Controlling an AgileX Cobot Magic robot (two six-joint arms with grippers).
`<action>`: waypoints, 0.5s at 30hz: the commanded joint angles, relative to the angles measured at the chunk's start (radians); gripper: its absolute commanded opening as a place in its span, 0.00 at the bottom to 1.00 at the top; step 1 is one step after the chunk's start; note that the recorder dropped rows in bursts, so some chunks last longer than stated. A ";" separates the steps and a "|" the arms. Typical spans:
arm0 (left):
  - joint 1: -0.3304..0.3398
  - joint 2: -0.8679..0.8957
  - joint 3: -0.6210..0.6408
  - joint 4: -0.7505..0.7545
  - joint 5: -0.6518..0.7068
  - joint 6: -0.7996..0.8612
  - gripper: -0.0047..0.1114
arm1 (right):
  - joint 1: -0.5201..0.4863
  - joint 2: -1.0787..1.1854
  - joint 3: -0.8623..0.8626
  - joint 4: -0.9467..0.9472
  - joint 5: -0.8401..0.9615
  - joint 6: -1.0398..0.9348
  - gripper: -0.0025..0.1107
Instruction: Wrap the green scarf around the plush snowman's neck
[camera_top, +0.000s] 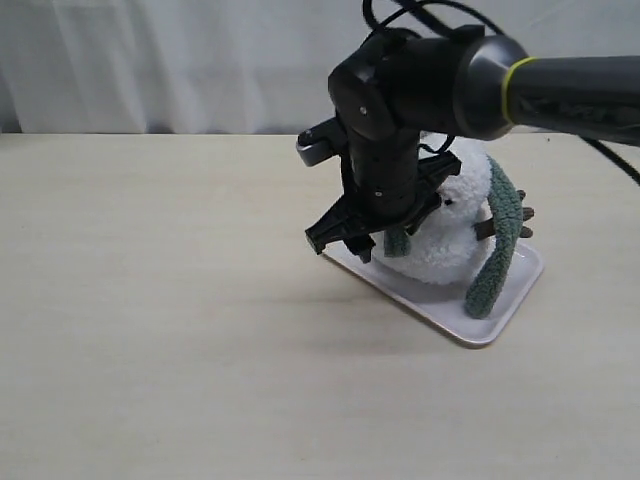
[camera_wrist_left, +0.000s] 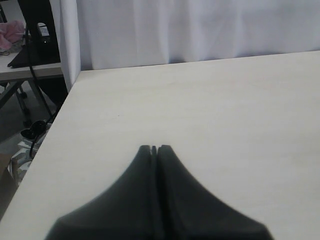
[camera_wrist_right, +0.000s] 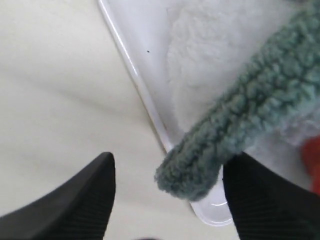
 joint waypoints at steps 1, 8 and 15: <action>0.004 -0.002 0.003 0.000 -0.013 0.004 0.04 | 0.001 -0.091 -0.004 0.073 0.035 -0.054 0.55; 0.004 -0.002 0.003 0.000 -0.013 0.004 0.04 | 0.001 -0.180 -0.004 0.247 0.092 -0.207 0.55; 0.004 -0.002 0.003 0.000 -0.013 0.004 0.04 | -0.004 -0.293 0.020 -0.075 0.006 -0.017 0.51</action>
